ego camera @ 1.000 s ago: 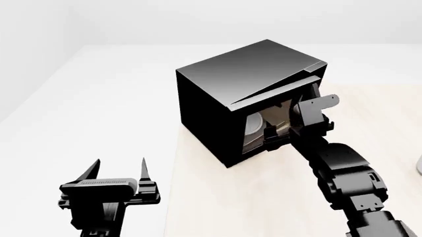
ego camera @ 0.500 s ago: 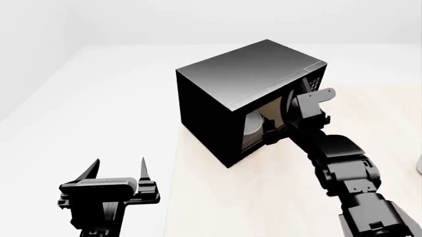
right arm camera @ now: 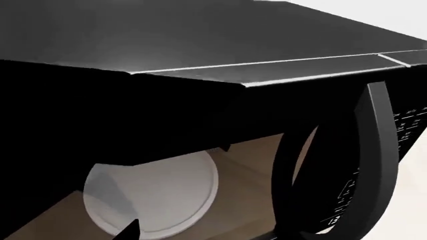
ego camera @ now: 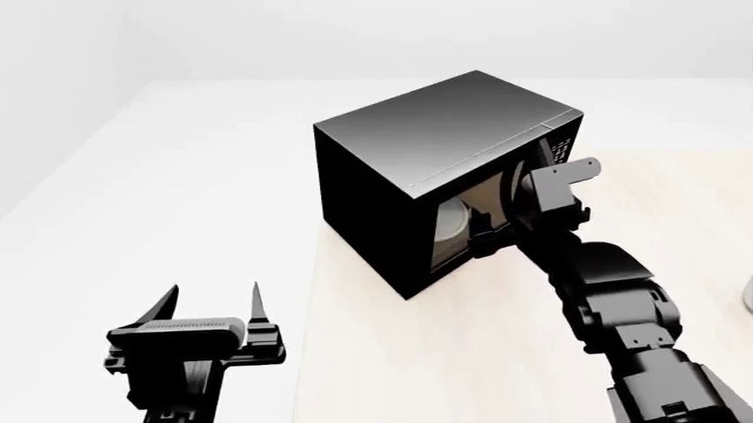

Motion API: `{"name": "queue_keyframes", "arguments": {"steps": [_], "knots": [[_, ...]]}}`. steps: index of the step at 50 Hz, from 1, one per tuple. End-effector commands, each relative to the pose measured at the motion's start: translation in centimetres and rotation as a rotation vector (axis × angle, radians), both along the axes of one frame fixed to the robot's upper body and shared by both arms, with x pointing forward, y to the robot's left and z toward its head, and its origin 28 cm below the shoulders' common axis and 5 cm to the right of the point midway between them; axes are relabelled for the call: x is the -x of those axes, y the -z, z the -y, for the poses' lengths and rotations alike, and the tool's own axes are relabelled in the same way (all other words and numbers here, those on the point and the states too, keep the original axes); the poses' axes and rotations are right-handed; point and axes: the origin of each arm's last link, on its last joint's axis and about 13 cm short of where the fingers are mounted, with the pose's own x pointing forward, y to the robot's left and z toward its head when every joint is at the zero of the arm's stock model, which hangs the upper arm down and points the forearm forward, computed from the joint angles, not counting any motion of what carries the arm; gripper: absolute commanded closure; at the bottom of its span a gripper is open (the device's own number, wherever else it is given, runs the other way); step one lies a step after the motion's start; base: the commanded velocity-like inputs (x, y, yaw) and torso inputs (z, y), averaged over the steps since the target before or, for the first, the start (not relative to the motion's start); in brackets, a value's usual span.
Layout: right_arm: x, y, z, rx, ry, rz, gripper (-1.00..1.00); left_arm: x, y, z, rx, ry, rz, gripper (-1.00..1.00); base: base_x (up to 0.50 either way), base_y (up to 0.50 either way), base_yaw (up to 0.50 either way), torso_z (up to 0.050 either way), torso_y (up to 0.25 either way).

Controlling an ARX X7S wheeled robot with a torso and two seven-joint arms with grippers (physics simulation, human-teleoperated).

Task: Close the microwave.

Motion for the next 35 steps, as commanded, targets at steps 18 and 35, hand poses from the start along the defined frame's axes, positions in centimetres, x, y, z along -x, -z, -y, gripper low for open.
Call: {"name": "queue_keyframes", "arguments": {"steps": [18, 35], "knots": [[5.4, -1.8, -2.3, 0.047, 0.053, 0.184, -1.00, 0.0, -0.1, -0.1, -0.001, -0.003, 0.005, -1.00, 0.00, 0.00, 0.00, 0.000, 0.000], [10.4, -1.4, -4.1, 0.065, 0.046, 0.267, -1.00, 0.0, 0.0, 0.0, 0.001, -0.001, 0.002, -1.00, 0.00, 0.00, 0.00, 0.000, 0.000]]}}
